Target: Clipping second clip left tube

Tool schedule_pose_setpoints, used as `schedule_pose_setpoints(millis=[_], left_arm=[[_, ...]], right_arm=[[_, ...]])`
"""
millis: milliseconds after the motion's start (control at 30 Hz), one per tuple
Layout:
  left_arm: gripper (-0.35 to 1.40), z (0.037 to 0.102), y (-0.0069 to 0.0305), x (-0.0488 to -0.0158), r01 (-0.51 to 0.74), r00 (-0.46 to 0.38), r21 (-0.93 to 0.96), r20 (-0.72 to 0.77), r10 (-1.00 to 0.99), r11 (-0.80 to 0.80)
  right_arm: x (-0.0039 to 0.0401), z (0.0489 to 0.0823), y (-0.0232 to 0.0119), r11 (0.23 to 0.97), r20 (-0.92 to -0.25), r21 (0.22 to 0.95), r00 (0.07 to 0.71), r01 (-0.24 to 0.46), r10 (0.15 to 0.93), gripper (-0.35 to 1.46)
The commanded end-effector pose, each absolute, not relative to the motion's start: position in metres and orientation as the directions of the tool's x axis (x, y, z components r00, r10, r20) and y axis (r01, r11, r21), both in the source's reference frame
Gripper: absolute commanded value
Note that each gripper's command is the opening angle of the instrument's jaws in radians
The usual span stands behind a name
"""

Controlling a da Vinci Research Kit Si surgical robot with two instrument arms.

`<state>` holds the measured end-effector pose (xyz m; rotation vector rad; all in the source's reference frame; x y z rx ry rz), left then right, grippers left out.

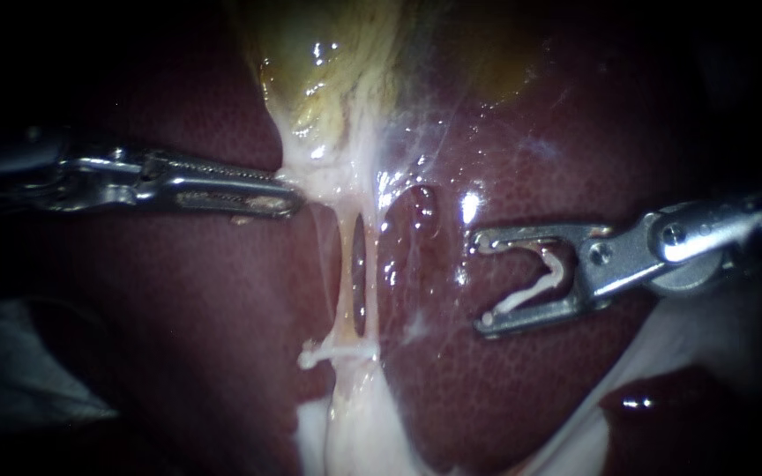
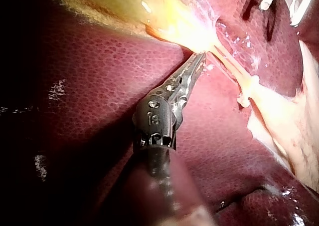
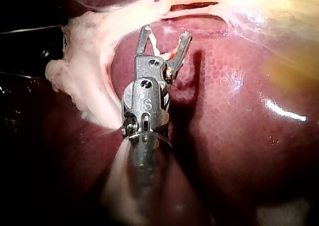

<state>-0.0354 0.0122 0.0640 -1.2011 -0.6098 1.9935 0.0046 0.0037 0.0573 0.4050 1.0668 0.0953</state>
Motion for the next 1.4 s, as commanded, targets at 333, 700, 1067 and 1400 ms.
schedule_pose_setpoints(millis=[333, 700, 1067, 1400], left_arm=[[-0.35, 0.0574, 0.0141, -0.0313, -0.343, -0.281, -0.71, -0.547, 0.789, -0.615], [-0.35, 0.0556, 0.0143, -0.0303, -0.352, -0.272, -0.699, -0.56, 0.783, -0.622], [-0.35, 0.0557, 0.0143, -0.0307, -0.354, -0.271, -0.698, -0.56, 0.783, -0.622], [-0.35, 0.0557, 0.0143, -0.0309, -0.356, -0.271, -0.698, -0.56, 0.783, -0.622]], right_arm=[[0.0046, 0.0574, 0.0038, 0.922, -0.831, 0.369, 0.486, 0.12, 0.27, 0.5], [0.0074, 0.0571, 0.0029, 0.903, -0.827, 0.406, 0.478, 0.142, 0.297, 0.5], [0.0145, 0.0595, -0.0002, 0.826, -0.775, 0.55, 0.443, 0.122, 0.451, 0.5], [0.0181, 0.0625, -0.0012, 0.79, -0.753, 0.601, 0.417, 0.119, 0.509, 0.5]])
